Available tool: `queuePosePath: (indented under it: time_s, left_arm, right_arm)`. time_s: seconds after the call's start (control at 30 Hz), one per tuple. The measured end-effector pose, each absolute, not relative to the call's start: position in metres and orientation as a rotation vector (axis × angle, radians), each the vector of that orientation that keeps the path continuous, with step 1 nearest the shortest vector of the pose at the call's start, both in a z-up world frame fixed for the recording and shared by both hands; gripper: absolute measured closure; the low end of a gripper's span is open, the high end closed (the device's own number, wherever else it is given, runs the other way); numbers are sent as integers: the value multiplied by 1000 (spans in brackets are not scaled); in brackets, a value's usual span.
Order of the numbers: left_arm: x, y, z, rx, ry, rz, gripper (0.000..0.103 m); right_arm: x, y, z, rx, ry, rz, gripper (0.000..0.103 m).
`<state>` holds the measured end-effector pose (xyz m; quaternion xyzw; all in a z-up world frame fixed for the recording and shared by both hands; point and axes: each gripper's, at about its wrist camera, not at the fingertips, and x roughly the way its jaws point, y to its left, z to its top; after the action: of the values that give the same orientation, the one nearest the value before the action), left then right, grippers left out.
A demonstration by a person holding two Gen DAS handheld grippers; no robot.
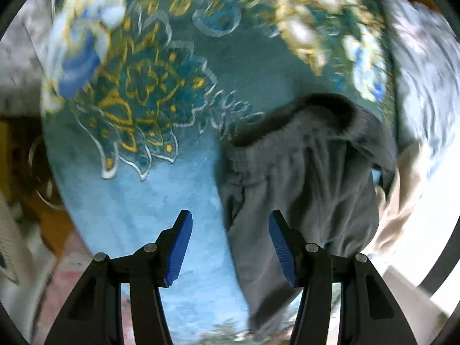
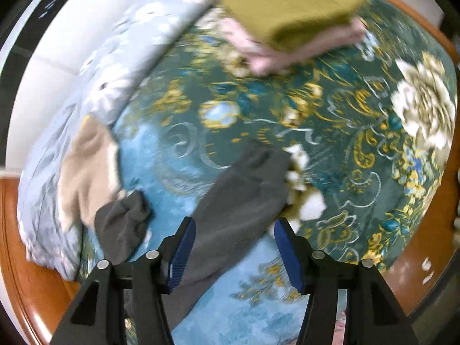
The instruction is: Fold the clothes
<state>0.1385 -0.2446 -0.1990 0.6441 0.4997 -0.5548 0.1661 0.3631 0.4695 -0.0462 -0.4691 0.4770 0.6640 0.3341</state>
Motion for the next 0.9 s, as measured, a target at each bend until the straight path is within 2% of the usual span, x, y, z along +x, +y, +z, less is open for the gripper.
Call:
queuePosePath:
  time_s: [0.2,0.5,0.57,0.73,0.9]
  left_arm:
    - [123,-242,-253,1863,1578,-1521,47]
    - [85,-223,-276,1952,1450,-1646,49]
    - [84,-221,-277,1948,1436,-1650,52]
    - [81,-216,-267,1967,1410,-1680,78]
    - [77,-214,-243,1981,1340,-1757,81]
  right_arm:
    - [310,393,-8,-1334,1098,1882,40]
    - [287,328,3,-1494,975,1929,40]
    - [287,324,2,-1513,954,1904,40]
    - [276,320,1,-1500,985,1885,40]
    - [255,297,-7,-1572,963,1942,40]
